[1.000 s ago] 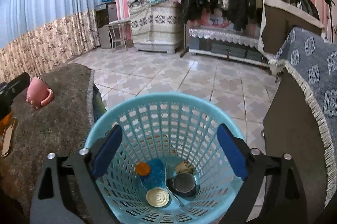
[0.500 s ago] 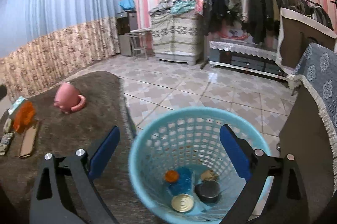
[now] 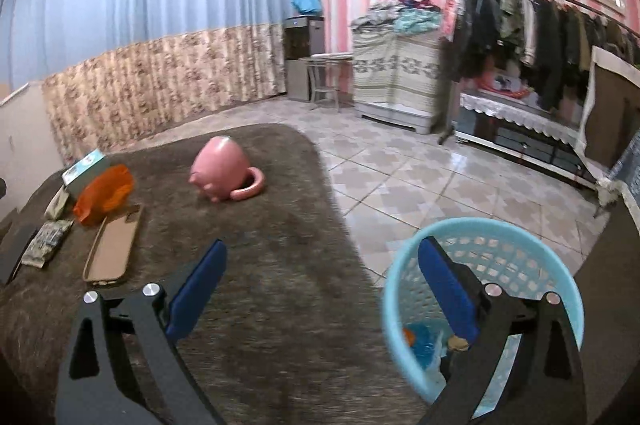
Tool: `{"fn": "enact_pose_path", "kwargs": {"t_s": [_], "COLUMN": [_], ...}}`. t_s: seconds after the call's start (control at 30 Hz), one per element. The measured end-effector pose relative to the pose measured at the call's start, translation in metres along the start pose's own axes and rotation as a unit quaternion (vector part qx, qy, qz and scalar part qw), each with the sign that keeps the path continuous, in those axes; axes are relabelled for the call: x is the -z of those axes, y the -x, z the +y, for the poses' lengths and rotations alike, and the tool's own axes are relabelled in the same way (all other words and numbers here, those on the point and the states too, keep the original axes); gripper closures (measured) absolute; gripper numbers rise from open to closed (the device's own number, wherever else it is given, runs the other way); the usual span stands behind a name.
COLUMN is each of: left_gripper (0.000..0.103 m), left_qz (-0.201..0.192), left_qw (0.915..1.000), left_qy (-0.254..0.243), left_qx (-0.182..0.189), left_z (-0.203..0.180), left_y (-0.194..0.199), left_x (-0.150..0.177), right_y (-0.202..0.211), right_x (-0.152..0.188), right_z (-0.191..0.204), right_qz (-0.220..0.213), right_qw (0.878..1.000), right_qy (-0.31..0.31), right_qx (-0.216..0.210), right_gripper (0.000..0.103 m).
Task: Collect trash
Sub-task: 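Move both open grippers back over the rug toward the remaining items, then grasp the patterned snack bag with the left gripper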
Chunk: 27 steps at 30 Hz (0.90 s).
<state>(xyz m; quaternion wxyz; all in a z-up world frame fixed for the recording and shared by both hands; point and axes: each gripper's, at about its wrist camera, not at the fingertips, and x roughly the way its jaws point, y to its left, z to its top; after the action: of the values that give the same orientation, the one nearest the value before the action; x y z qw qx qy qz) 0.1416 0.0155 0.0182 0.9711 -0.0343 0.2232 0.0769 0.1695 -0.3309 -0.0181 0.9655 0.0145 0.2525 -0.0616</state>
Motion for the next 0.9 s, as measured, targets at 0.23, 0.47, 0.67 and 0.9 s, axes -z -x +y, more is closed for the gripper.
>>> {"fn": "enact_pose_path", "kwargs": {"t_s": [0.23, 0.47, 0.67, 0.9], "left_gripper": [0.005, 0.006, 0.006, 0.041], "left_qz": [0.029, 0.082, 0.135, 0.180], "left_qw": [0.9985, 0.9952, 0.9892, 0.9823], "left_qy": [-0.007, -0.022, -0.043, -0.054], "left_qx": [-0.045, -0.049, -0.038, -0.001], "left_z": [0.042, 0.059, 0.050, 0.045], "left_y": [-0.022, -0.068, -0.113, -0.138], "left_x": [0.020, 0.043, 0.050, 0.053], "right_y": [-0.010, -0.030, -0.036, -0.044], "right_x": [0.003, 0.009, 0.010, 0.014], "right_z": [0.025, 0.053, 0.063, 0.074], "right_qz": [0.014, 0.042, 0.053, 0.066], "right_qw": [1.000, 0.998, 0.997, 0.996], "right_qy": [0.018, 0.042, 0.047, 0.060], "right_qx": [-0.016, -0.026, -0.031, -0.028], "right_gripper": [0.008, 0.008, 0.008, 0.008]}}
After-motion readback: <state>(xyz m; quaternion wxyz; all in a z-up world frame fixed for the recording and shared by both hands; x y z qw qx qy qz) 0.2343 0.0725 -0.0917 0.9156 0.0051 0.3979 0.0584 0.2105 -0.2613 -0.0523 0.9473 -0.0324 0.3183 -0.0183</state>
